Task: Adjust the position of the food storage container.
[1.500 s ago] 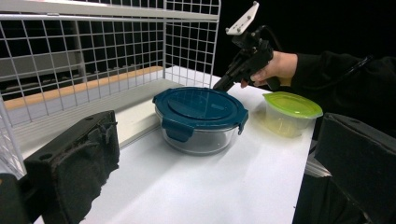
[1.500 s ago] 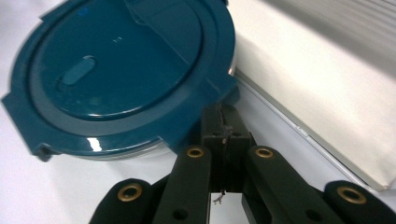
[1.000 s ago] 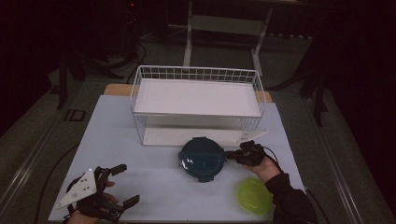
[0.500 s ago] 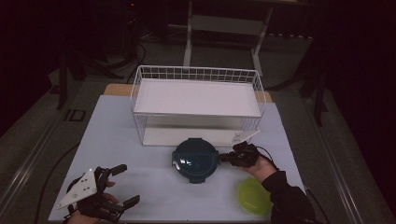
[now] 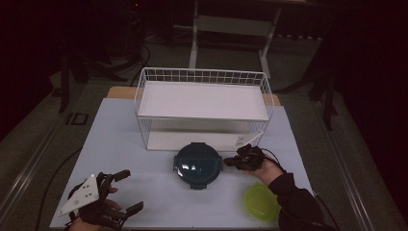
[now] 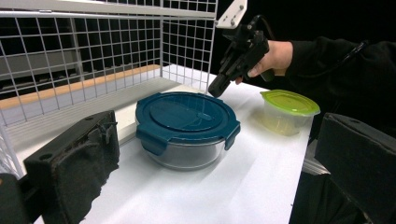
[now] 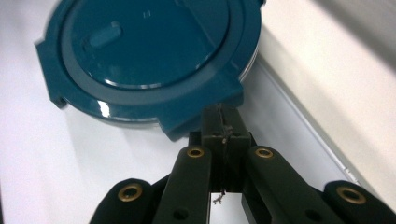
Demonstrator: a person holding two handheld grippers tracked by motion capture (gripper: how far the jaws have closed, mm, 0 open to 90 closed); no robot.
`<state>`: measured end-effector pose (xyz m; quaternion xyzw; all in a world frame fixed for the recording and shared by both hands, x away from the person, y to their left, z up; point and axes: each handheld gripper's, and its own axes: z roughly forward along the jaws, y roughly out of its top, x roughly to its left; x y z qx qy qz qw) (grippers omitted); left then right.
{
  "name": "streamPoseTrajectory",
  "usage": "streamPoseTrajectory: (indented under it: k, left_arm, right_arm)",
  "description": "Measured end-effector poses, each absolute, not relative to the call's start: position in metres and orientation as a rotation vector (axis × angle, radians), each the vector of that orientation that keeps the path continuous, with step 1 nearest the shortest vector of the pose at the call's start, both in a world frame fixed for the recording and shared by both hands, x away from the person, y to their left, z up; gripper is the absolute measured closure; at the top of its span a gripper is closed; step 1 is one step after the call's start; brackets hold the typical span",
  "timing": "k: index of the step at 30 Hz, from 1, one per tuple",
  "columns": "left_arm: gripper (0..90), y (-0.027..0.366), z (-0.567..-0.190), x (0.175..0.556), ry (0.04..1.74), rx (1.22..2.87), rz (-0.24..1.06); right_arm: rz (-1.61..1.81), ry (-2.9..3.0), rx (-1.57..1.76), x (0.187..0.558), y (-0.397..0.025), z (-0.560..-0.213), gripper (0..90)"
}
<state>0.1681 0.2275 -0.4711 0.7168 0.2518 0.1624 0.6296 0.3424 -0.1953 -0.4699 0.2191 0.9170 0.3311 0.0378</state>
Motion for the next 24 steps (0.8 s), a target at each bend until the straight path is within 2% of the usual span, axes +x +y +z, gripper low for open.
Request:
streamPoseTrajectory:
  k: [14,24]
  left_arm:
    - [0.0,0.226,-0.472,0.169,0.574,1.648,0.364]
    - [0.0,0.226,-0.472,0.169,0.573,1.645,0.358]
  right_arm:
    - [0.970,2.830,0.651,0.343,-0.185,-0.474,90.0]
    - [0.935,2.873,0.553,0.343,-0.151,-0.472,90.0]
